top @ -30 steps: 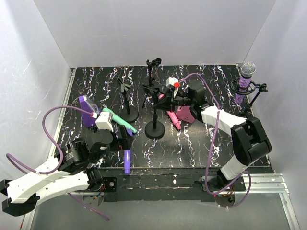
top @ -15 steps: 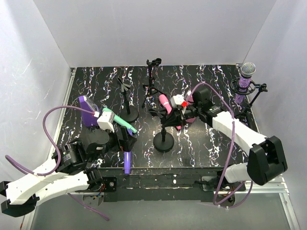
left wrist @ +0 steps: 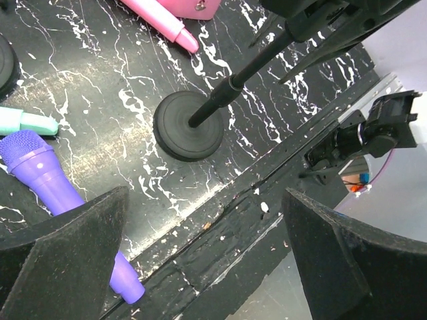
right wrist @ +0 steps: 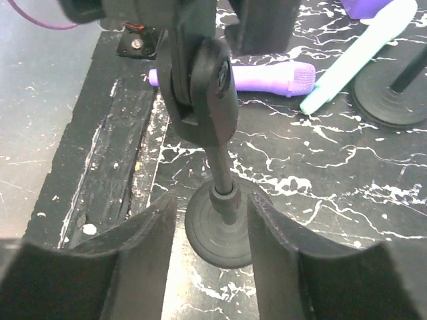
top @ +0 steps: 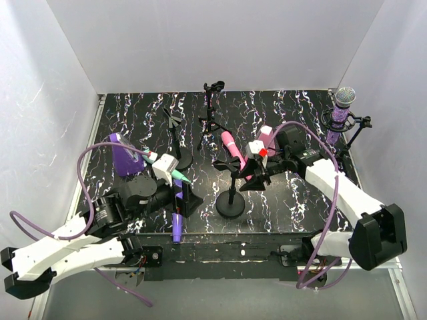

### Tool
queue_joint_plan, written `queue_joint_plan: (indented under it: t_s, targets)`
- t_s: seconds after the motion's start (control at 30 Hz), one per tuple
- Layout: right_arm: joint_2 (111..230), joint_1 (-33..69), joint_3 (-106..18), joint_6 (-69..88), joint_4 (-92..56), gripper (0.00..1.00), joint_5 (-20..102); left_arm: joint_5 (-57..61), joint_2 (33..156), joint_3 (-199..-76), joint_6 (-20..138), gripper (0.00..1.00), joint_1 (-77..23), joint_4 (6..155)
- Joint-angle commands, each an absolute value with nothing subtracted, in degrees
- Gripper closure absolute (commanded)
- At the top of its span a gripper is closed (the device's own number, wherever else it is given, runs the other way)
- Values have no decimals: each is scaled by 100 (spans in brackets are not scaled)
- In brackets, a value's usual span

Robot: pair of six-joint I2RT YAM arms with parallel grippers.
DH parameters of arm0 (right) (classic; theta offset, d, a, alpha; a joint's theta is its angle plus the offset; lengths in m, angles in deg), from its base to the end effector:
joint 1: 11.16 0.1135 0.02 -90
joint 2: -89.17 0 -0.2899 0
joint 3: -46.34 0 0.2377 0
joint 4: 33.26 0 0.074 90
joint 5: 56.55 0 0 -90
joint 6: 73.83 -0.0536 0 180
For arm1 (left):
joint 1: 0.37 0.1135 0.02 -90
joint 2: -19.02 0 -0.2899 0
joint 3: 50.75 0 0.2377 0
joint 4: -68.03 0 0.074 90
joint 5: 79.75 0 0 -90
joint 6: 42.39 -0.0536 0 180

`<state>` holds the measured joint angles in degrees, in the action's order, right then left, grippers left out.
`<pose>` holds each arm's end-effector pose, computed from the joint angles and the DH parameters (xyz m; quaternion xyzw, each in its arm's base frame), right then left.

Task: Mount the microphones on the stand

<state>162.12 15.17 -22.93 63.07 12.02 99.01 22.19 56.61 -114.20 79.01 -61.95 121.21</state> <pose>0.1893 0.1481 0.3029 -0.6220 0.5188 0.4463 0.3805 0.0652 -0.0972 0.3360 0.1689 0.8343 -0.3140 0.4206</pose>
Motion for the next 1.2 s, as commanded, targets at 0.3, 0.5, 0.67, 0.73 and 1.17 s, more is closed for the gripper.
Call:
queue_joint_plan:
  t_s: [0.3,0.5,0.67,0.73,1.17]
  targets:
    - [15176,1099,-2682,6098,2704,36,9313,2958,5893,-11327,8548,2,-6198,12816]
    - [14482,968,-2155,6170,3050,36,9172,3362,5892,-11072,9032,2,-6190,13063]
    - [13893,520,-1373,5714,2383,29,9505,3574,6322,-10957,9392,2,-6190,13055]
    - [13796,344,-1083,5617,2180,27,9751,3609,6647,-10957,9480,2,-6172,13011]
    - [13585,-78,-379,5599,1678,23,9761,2572,8379,-10843,8901,2,-4617,12255]
